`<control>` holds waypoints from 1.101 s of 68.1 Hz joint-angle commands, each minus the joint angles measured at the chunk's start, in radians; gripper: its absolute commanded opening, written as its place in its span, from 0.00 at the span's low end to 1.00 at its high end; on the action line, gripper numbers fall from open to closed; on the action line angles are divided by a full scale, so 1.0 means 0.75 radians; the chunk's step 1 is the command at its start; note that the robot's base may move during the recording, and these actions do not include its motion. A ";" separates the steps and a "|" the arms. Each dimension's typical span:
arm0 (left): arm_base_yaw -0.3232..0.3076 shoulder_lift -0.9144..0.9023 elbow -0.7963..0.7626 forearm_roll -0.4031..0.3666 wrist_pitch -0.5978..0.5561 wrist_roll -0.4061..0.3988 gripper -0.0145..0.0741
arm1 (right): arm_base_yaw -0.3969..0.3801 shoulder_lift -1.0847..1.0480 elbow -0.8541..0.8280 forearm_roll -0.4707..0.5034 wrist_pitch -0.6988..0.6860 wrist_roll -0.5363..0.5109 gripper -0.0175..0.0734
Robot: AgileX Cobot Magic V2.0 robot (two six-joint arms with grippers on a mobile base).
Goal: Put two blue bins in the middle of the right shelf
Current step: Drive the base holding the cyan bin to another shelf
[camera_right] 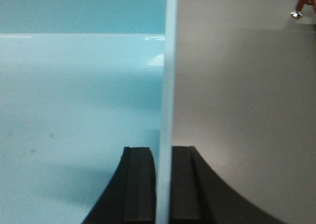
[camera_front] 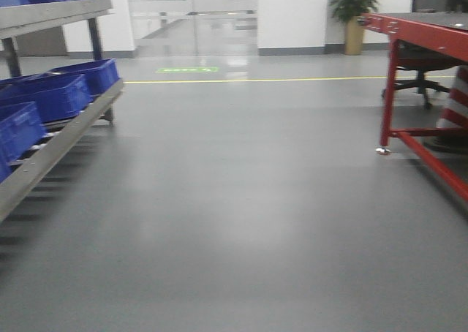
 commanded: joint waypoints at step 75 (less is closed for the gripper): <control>0.009 -0.018 -0.003 0.134 0.055 0.009 0.04 | -0.013 -0.025 -0.017 -0.094 -0.020 -0.014 0.01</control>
